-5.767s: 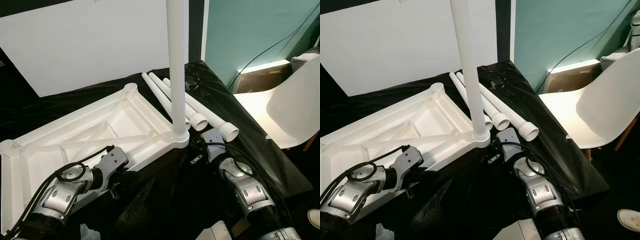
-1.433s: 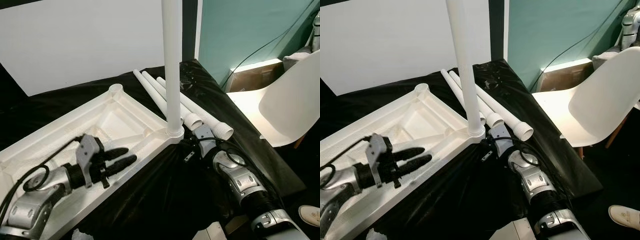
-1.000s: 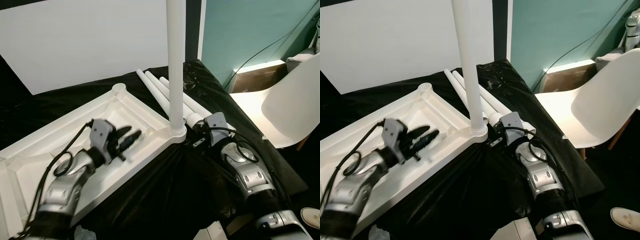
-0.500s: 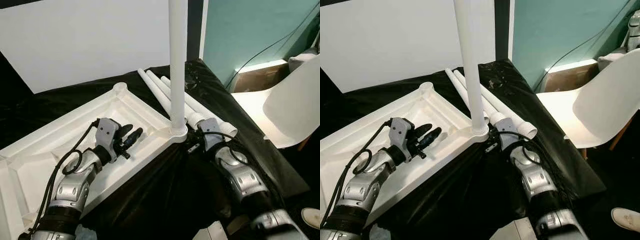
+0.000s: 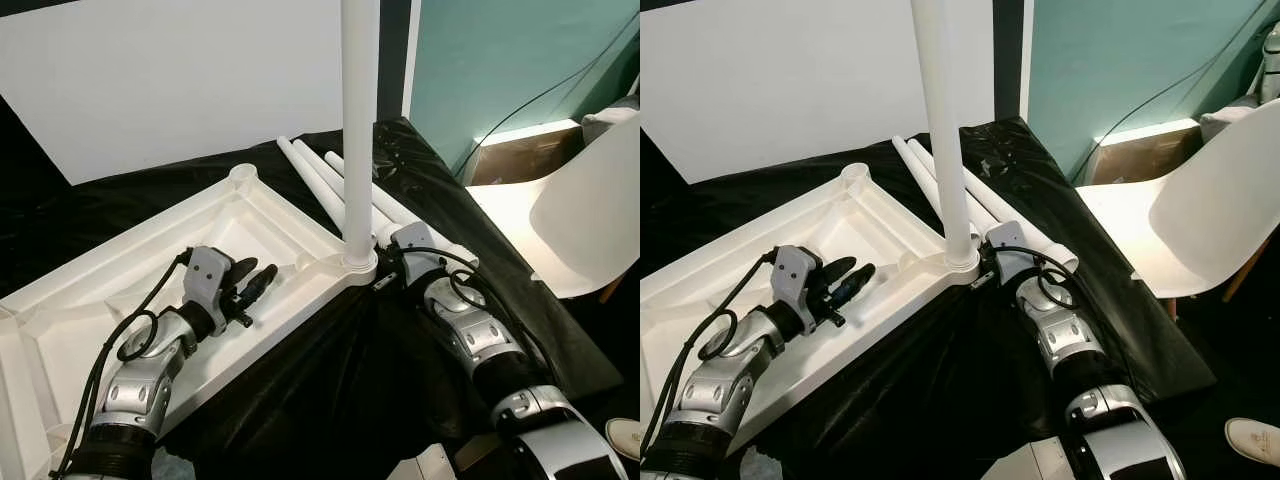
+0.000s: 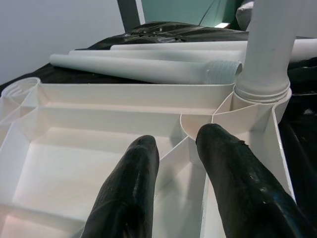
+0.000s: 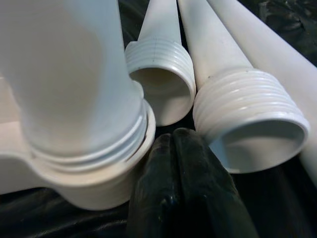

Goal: Building children table

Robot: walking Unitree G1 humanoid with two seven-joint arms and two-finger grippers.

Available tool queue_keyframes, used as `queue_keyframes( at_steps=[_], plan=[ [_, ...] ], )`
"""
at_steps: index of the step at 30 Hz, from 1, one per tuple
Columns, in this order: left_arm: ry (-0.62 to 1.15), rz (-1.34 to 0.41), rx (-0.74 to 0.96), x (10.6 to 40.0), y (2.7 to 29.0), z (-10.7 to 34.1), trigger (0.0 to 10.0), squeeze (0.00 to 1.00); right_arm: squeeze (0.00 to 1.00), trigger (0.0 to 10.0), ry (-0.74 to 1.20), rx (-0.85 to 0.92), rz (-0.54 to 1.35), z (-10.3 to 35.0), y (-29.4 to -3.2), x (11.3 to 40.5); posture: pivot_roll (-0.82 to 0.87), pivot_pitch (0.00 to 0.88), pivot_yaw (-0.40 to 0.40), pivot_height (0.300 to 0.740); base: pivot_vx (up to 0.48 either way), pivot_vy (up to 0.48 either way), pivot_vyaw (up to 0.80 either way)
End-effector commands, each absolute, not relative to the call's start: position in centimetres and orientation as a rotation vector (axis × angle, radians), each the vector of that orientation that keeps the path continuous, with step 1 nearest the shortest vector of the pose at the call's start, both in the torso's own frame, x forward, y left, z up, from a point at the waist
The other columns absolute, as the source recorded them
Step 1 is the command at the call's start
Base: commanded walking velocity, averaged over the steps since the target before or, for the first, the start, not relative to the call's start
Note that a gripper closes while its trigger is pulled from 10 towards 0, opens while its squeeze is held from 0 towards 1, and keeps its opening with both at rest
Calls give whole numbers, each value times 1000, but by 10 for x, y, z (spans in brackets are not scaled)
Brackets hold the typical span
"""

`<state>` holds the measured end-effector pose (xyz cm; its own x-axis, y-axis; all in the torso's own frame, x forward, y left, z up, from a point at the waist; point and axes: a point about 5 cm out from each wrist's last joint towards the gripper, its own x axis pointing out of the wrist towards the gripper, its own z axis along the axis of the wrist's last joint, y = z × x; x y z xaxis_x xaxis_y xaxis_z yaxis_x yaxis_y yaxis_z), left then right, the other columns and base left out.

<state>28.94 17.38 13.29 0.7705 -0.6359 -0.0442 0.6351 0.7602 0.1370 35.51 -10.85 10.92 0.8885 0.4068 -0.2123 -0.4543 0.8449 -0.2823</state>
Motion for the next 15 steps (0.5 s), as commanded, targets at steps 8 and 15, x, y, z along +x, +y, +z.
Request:
queue_keyframes(
  at_steps=[8, 15],
  plan=[
    [4, -648, 186, 285, 184, 132, 10000, 0, 0, 10000, 141, -334, 544, 113, -88, 362, 22, 0, 91, 740, 0, 0, 0],
    [1, -634, 180, 284, 184, 131, 10000, 0, 0, 10000, 139, -330, 614, 111, -75, 360, 30, 0, 78, 740, 0, 0, 0]
  ],
)
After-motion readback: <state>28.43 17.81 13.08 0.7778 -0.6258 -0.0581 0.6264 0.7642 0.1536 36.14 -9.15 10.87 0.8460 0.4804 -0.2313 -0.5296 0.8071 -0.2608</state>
